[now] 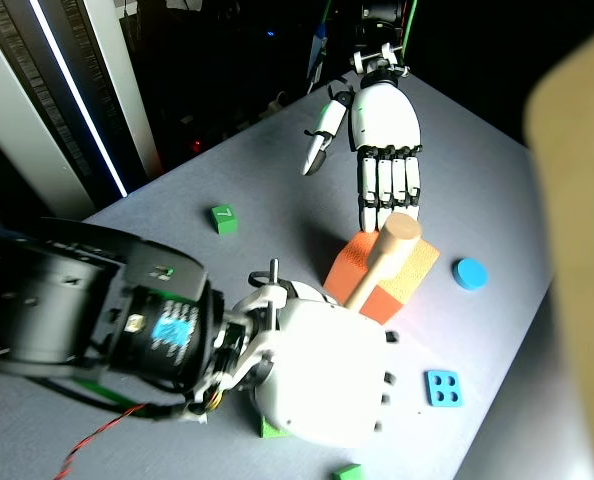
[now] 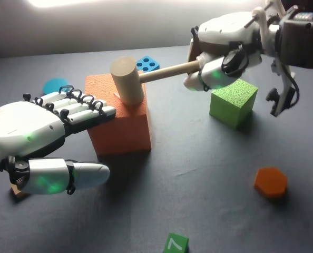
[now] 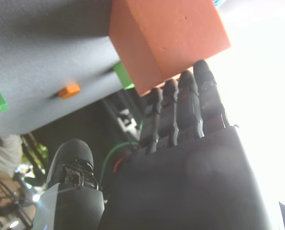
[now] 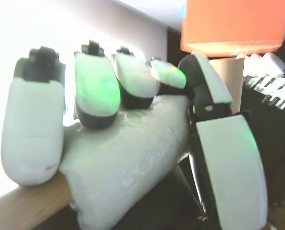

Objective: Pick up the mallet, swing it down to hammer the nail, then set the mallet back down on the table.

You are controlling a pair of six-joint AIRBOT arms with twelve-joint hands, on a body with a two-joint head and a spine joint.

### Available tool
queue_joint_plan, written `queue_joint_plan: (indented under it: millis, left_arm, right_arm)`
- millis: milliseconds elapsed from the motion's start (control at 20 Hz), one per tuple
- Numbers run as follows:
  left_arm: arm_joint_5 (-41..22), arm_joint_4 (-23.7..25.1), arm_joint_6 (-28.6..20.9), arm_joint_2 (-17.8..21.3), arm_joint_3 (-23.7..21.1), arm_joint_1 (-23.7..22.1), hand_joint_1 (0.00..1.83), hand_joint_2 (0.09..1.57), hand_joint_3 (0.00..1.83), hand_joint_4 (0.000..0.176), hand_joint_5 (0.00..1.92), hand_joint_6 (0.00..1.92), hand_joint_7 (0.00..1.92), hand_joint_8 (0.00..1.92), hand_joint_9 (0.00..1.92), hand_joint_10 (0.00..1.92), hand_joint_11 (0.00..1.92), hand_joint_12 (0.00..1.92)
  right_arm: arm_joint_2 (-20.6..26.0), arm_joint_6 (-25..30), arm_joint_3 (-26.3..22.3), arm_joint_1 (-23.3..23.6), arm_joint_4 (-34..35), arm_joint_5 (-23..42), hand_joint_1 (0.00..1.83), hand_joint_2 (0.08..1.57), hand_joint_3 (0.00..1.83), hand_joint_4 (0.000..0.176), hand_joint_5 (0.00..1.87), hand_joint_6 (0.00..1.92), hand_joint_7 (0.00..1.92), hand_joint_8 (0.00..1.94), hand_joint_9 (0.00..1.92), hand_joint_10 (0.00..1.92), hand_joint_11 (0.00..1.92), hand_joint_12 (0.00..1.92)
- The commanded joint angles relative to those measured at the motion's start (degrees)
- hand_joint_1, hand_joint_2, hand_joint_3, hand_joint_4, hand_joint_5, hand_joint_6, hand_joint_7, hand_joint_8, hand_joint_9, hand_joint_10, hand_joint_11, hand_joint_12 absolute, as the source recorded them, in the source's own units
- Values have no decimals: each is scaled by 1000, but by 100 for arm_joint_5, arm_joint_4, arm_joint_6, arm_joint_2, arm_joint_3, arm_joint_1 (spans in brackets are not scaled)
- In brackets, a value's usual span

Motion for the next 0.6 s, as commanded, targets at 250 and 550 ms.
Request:
queue_joint_plan:
  millis: [250,550]
  left_arm:
    - [-235,120,-43,-57,-13,-36,0,1220,1,0,180,0,182,1,149,0,0,317]
    - [-237,120,-57,-56,-12,-62,0,1216,0,0,187,0,194,0,165,0,0,361]
  right_arm:
    - [248,-8,-175,114,-67,389,773,1520,0,176,1274,1921,1586,1941,1728,1921,1893,1921]
    - [1092,57,-1179,532,-69,455,788,1514,0,176,1269,1921,1582,1941,1724,1921,1891,1921]
